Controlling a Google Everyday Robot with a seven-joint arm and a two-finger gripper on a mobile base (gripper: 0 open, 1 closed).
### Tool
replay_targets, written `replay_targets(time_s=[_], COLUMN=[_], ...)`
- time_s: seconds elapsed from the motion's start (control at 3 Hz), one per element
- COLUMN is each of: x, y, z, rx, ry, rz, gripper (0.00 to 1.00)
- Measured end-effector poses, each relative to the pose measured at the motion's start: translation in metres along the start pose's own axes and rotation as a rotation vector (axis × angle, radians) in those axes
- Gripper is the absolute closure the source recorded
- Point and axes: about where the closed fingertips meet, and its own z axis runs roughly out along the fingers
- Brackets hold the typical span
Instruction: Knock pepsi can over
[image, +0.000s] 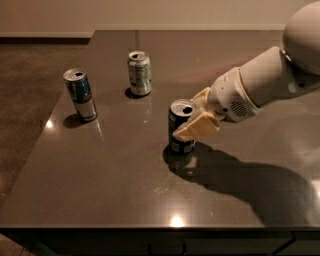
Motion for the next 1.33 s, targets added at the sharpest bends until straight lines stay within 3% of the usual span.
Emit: replay_targets(time_s=[0.33, 0.67, 1.33], x=[-0.002, -0.005, 0.017], y=[0.0, -0.019, -0.067], z=[-0.002, -0.018, -0.042], rx=[-0.008, 0.013, 0.086], ry=[-0.012, 0.066, 0.38], rz=[0.007, 0.017, -0.006], gripper=[0.87, 1.0, 1.0])
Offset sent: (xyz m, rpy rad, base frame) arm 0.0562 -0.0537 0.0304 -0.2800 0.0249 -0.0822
